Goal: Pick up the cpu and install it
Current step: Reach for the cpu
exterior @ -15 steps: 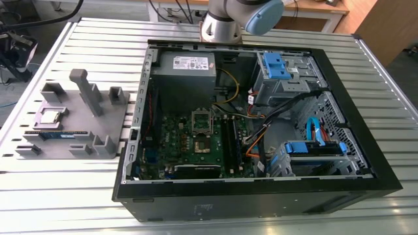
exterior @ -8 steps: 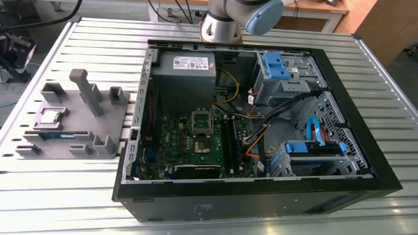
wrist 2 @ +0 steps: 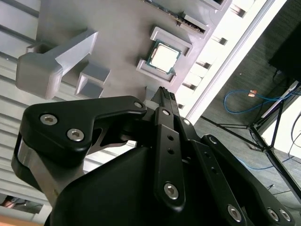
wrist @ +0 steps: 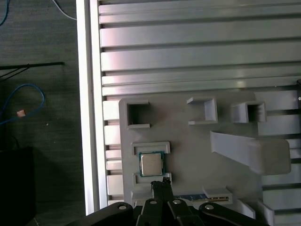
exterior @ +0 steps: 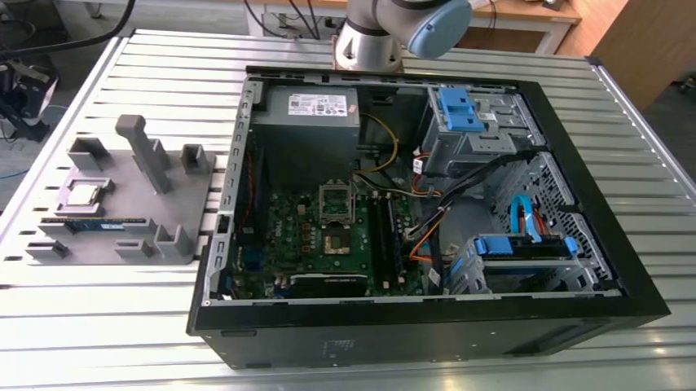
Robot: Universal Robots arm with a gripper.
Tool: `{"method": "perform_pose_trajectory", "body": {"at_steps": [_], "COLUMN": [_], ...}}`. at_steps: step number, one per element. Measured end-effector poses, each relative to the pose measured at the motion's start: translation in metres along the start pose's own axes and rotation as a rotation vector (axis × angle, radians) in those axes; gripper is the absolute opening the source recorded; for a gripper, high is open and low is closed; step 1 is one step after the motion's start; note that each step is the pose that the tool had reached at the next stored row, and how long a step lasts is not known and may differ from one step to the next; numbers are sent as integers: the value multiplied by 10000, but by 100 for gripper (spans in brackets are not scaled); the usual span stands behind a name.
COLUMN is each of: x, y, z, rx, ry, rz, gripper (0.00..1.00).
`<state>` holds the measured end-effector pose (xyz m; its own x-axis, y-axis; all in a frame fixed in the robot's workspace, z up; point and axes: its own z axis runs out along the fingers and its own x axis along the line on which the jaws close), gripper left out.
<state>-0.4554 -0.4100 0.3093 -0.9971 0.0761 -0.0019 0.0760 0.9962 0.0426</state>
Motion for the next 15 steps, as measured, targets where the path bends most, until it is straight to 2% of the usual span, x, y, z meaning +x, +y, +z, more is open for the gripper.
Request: {"method": "perform_pose_trajectory", "body": {"at_steps": [9, 15], "x": [24, 24], "y": [-5, -5], "z": [91, 94], "rx": [1, 0], "ry": [1, 1], "rz": [1, 1], "gripper": [11, 11]}}
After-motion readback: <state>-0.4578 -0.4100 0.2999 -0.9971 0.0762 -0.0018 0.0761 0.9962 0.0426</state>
